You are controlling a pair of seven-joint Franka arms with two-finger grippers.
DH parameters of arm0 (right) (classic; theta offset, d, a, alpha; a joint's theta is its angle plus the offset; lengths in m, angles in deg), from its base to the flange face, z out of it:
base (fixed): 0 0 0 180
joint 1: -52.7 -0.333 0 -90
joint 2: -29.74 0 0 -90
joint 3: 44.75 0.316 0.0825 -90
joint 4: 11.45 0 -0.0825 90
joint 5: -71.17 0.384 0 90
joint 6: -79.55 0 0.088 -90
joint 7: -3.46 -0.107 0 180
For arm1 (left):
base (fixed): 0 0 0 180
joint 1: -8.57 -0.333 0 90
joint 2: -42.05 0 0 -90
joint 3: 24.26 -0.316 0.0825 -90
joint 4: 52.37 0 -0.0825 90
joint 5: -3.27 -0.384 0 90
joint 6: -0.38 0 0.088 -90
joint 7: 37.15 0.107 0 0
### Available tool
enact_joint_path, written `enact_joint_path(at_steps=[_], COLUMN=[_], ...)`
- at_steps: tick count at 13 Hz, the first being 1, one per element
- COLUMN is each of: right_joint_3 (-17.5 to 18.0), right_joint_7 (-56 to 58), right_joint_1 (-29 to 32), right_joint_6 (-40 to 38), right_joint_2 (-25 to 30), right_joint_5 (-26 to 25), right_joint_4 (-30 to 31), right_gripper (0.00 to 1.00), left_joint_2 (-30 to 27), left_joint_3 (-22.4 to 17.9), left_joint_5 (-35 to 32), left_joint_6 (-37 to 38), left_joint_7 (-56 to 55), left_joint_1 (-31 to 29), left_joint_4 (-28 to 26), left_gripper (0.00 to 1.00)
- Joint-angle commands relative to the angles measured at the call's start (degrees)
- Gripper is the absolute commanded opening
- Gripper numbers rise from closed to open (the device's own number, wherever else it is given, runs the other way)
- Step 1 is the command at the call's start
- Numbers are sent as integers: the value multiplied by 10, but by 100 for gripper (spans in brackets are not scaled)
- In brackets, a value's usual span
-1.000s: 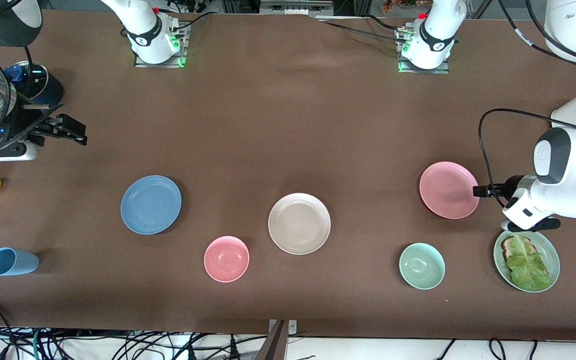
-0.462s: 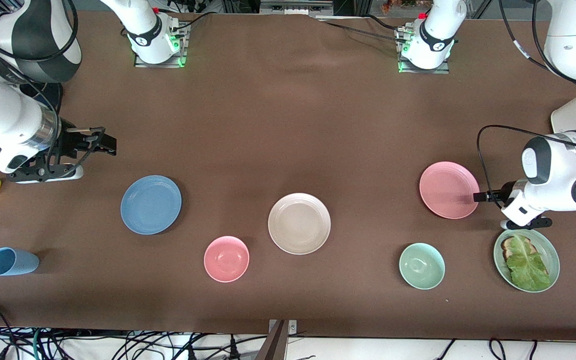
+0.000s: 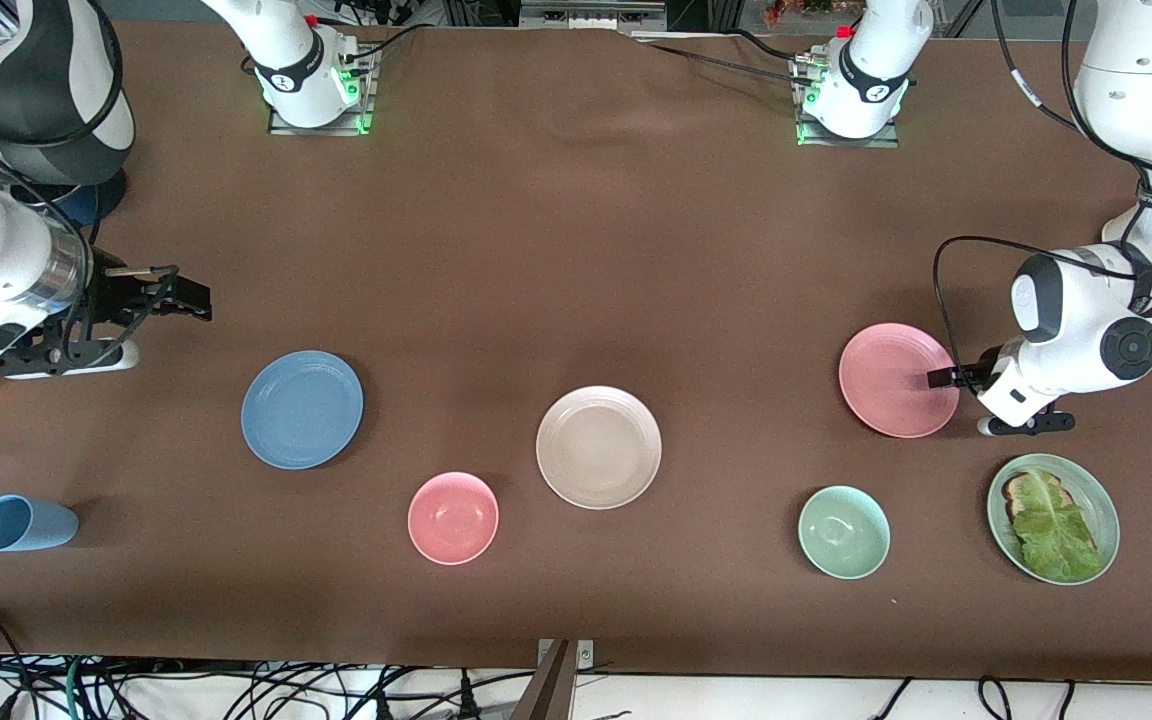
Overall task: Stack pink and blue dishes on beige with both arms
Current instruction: 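Move the left gripper to the pink plate while the right gripper reaches the blue plate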
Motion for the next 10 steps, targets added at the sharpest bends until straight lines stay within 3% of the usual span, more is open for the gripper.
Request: enact_joint_path(at_steps=[1,2,4,10], right_joint_3=[2,3,2,2], right_joint_7=[13,12,11,14], right_joint_1=[6,6,6,10], right_joint_6=[20,30,43,36], right_joint_2=[-18,-19,-22,-24], right_joint_5=[11,11,11,8], right_joint_4=[1,4,10,12], right_gripper=[100,100,100,100], left_joint_2=[-19,-18,-17,-24], left_joint_3=[3,3,3,29], left_joint_5=[-1,-1,-1,2], left_joint_6=[-5,-4,-2,57], left_joint_7=[12,11,11,-61], left_joint_1=[-5,-5,-5,1], left_joint_4=[-25,-25,-24,11], left_gripper=[16,6,0,0])
